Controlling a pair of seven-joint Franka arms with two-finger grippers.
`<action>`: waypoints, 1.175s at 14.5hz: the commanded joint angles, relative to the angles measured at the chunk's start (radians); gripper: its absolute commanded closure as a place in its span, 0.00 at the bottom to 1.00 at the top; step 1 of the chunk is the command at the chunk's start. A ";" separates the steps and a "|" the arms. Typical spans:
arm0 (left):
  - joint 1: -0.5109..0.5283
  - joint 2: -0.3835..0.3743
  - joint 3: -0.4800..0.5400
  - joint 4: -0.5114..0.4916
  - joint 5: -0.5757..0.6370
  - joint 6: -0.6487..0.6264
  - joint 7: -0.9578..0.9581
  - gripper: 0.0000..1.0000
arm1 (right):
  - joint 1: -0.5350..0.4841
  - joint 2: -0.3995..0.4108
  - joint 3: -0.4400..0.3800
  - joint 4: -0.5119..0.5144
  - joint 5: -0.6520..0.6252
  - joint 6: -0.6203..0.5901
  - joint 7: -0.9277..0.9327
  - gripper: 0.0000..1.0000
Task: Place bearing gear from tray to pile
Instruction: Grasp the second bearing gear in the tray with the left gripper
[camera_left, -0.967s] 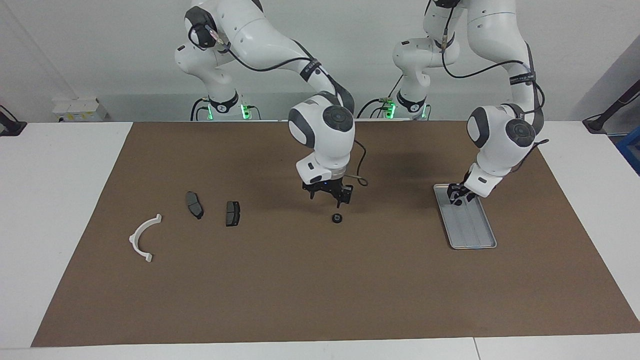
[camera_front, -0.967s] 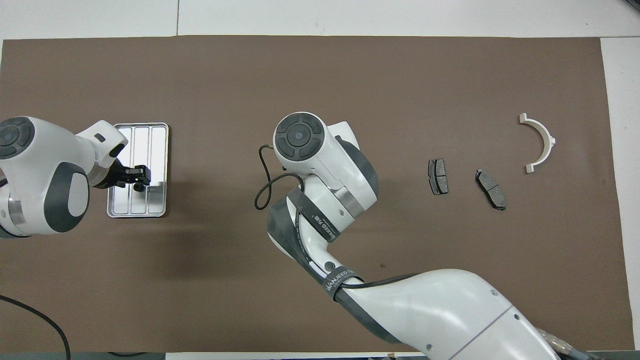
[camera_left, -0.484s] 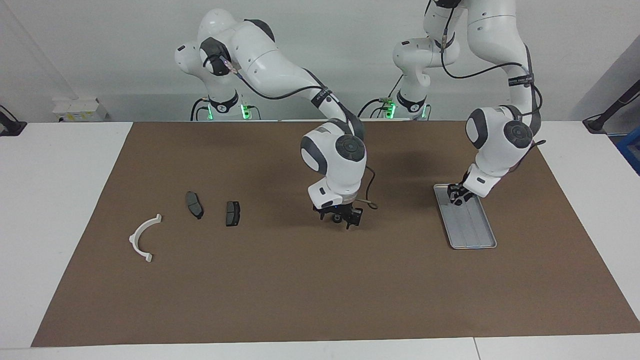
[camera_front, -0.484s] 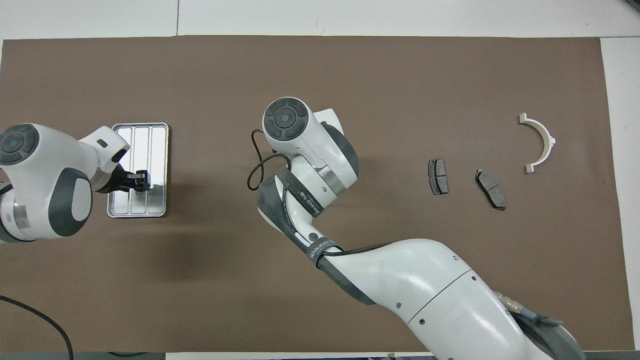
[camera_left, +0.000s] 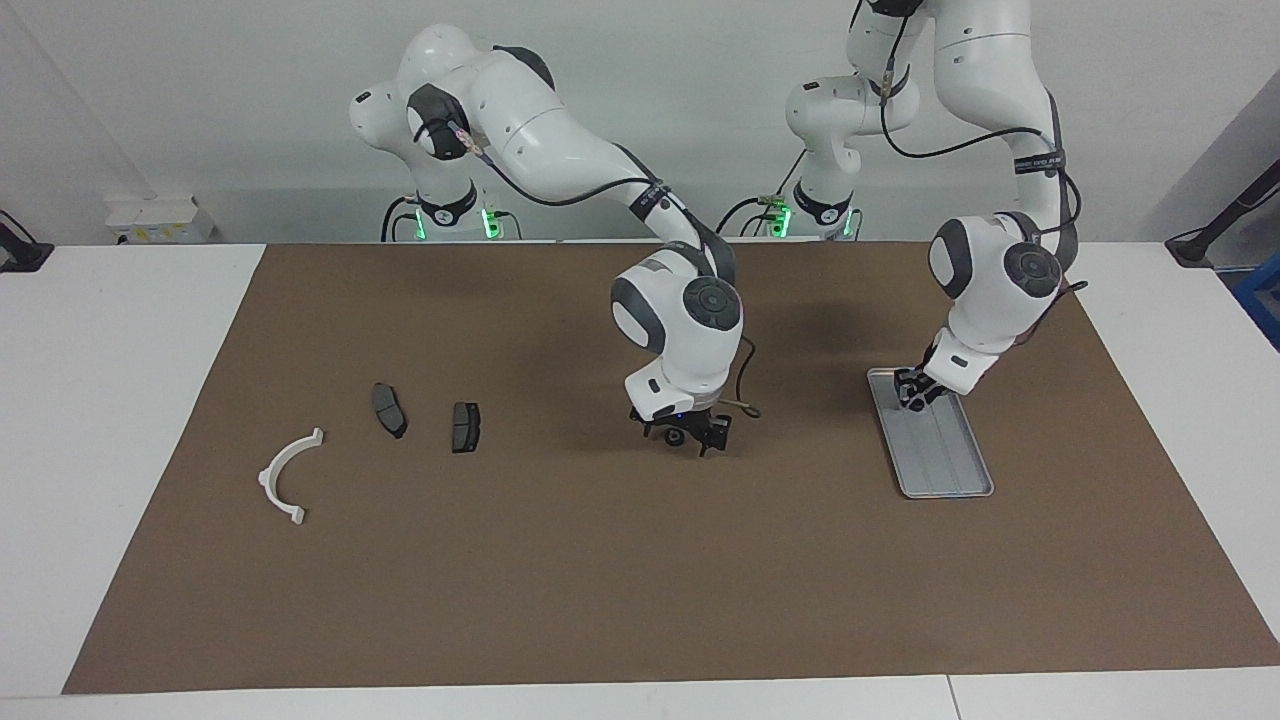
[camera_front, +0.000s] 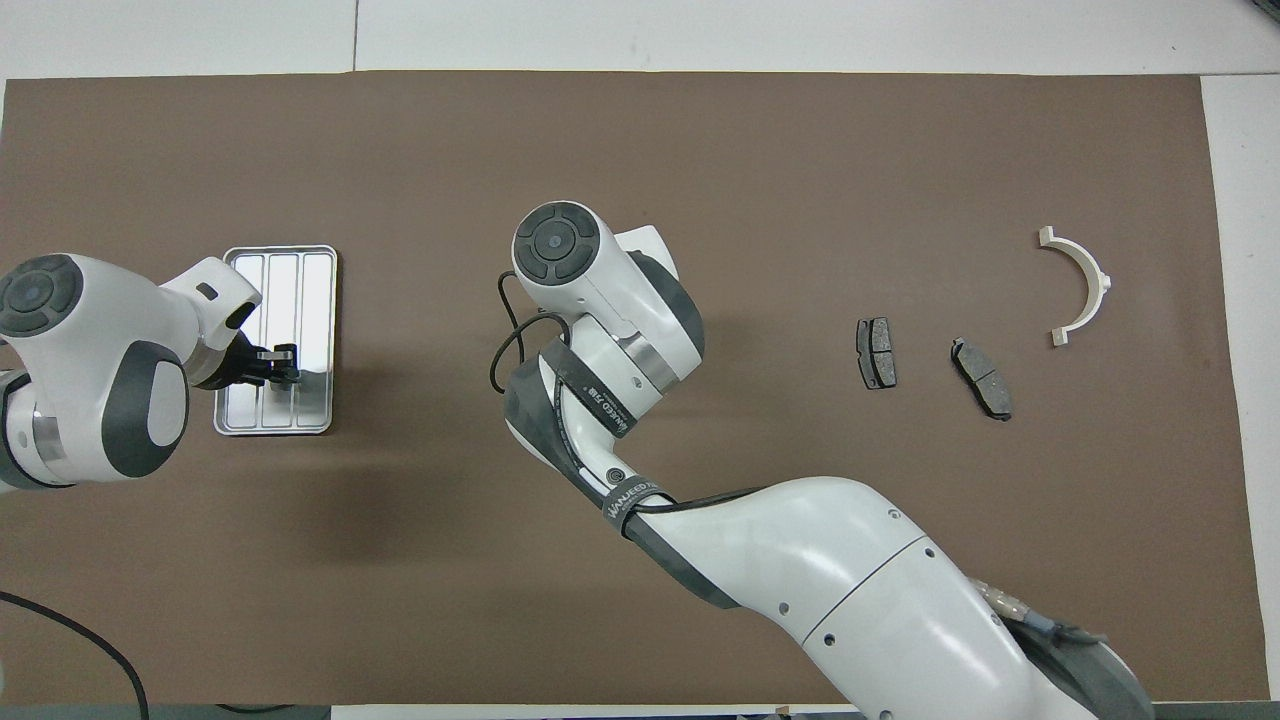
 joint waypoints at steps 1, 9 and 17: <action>0.014 -0.005 -0.005 -0.026 0.005 0.036 0.007 0.60 | -0.010 0.018 0.008 0.036 0.001 -0.037 -0.027 0.05; 0.015 -0.002 -0.005 -0.031 0.005 0.043 0.008 0.61 | -0.007 0.018 0.008 0.036 0.035 -0.021 -0.027 0.19; 0.015 -0.002 -0.005 -0.034 0.005 0.036 -0.001 0.90 | -0.003 0.012 0.008 0.011 0.051 0.031 -0.026 0.37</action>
